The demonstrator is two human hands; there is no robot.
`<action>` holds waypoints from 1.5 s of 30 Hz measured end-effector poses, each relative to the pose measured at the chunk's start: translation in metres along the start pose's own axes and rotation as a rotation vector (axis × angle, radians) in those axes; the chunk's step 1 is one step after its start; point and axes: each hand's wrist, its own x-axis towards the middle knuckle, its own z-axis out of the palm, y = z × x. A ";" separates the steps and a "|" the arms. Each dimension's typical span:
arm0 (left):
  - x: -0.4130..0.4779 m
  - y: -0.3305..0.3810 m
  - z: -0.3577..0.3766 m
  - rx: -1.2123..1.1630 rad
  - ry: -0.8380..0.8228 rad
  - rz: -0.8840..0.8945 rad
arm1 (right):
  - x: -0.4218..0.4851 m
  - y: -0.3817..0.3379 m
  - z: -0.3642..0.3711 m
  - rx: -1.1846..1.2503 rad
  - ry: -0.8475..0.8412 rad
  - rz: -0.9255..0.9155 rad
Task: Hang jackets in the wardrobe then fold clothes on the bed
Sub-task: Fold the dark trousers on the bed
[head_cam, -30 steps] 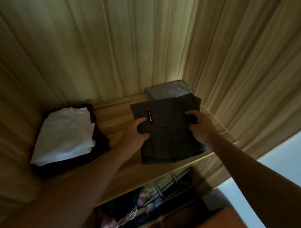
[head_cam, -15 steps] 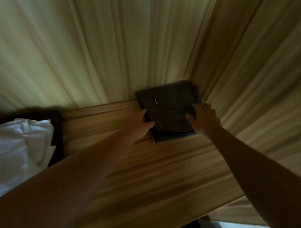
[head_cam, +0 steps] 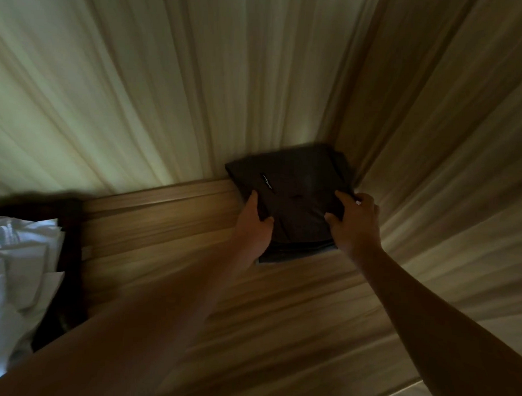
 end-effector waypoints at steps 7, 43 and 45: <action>0.020 0.002 -0.018 -0.403 0.170 -0.127 | 0.048 -0.007 -0.036 0.260 -0.177 0.192; 0.075 -0.035 0.003 0.914 0.047 0.286 | 0.067 0.000 0.041 -0.430 -0.236 -0.268; 0.072 -0.032 0.000 0.913 0.052 0.296 | 0.062 -0.005 0.039 -0.490 -0.227 -0.269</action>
